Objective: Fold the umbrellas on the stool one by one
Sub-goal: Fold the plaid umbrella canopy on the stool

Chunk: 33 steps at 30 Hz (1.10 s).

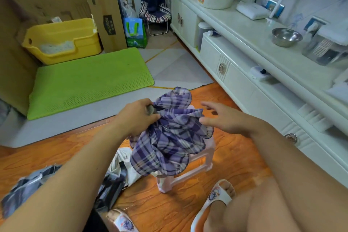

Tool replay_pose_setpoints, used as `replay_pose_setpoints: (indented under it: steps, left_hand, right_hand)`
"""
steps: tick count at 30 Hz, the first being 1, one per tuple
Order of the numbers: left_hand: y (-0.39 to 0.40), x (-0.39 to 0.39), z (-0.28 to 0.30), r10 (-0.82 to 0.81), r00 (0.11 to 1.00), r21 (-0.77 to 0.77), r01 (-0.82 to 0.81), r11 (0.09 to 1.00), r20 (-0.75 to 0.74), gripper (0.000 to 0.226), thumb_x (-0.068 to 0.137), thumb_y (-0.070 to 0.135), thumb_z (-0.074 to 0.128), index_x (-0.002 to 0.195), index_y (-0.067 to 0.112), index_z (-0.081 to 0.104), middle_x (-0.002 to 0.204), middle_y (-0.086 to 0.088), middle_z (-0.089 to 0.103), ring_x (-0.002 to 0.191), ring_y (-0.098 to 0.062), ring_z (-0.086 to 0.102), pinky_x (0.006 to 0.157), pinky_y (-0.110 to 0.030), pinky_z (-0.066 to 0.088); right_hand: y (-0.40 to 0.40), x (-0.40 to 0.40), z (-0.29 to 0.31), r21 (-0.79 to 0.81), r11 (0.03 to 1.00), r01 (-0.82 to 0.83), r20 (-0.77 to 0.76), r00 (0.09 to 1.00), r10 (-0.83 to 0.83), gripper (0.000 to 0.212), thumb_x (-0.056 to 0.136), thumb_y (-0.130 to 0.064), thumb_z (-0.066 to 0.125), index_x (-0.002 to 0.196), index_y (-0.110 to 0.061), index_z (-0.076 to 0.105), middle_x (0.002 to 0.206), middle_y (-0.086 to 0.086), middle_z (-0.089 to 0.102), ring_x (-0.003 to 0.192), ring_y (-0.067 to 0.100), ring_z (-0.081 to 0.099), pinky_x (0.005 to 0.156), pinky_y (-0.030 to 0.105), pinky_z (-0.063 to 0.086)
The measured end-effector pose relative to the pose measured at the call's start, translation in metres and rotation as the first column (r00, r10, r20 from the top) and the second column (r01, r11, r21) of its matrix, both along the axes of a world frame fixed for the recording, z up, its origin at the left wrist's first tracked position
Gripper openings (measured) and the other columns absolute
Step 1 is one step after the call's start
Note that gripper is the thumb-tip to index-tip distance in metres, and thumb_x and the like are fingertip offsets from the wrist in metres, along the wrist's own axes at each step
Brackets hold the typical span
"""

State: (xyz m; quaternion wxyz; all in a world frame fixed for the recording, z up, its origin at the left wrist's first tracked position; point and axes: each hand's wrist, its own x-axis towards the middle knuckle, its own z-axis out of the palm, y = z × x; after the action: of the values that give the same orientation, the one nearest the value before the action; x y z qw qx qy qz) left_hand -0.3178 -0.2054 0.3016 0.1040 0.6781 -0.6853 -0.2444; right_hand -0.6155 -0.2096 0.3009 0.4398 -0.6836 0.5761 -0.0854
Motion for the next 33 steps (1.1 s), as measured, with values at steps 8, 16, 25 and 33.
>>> replay_pose_setpoints:
  steps: [8, 16, 25, 33]
  left_hand:
    - [0.005, -0.003, 0.029, 0.305, 0.583, 0.158, -0.290, 0.944, -0.753, 0.017, 0.097, 0.024, 0.069, 0.097, 0.007, 0.065, 0.077, -0.009, 0.066, 0.055, -0.017, 0.066, 0.062, -0.031, 0.063]
    - [-0.015, -0.023, -0.026, 0.430, 0.099, 0.421, -0.102, 0.901, -0.897, 0.017, 0.098, 0.003, 0.056, 0.111, 0.014, 0.060, 0.106, -0.012, 0.067, 0.080, -0.023, 0.067, 0.071, -0.029, 0.062]
    - [-0.018, -0.013, -0.117, 0.647, 0.339, 0.658, -0.098, 0.746, -0.683, 0.019, 0.101, 0.002, 0.049, 0.113, 0.013, 0.059, 0.079, -0.002, 0.072, 0.066, -0.016, 0.070, 0.078, -0.037, 0.057]
    - [-0.006, -0.012, -0.098, 0.208, 0.971, 0.434, -0.139, 0.890, -0.115, 0.020, 0.100, 0.020, 0.048, 0.113, 0.007, 0.056, 0.106, -0.019, 0.064, 0.094, -0.039, 0.063, 0.077, -0.042, 0.053]
  right_hand:
    - [-0.005, 0.004, 0.005, -0.074, 0.949, 0.306, 0.346, 0.901, -0.263, 0.043, 0.101, -0.032, 0.062, 0.141, -0.029, 0.047, 0.124, -0.017, 0.061, 0.114, 0.006, 0.062, 0.093, 0.026, 0.050]
    - [-0.018, -0.001, 0.006, -0.045, 0.841, 0.539, 0.557, 0.713, -0.427, 0.020, 0.103, -0.016, 0.056, 0.110, -0.030, 0.069, 0.110, -0.005, 0.076, 0.106, 0.018, 0.071, 0.094, 0.039, 0.055]
    - [-0.020, -0.005, -0.027, 0.288, 0.841, 0.457, 0.094, 0.861, -0.500, 0.013, 0.105, -0.028, 0.053, 0.110, -0.017, 0.056, 0.115, 0.009, 0.065, 0.108, 0.028, 0.066, 0.105, 0.047, 0.049]
    - [-0.024, 0.013, -0.036, 0.270, 0.868, 0.416, -0.032, 0.905, -0.424, 0.055, 0.097, -0.050, 0.061, 0.133, -0.009, 0.060, 0.121, 0.007, 0.065, 0.110, 0.023, 0.063, 0.097, 0.042, 0.053]
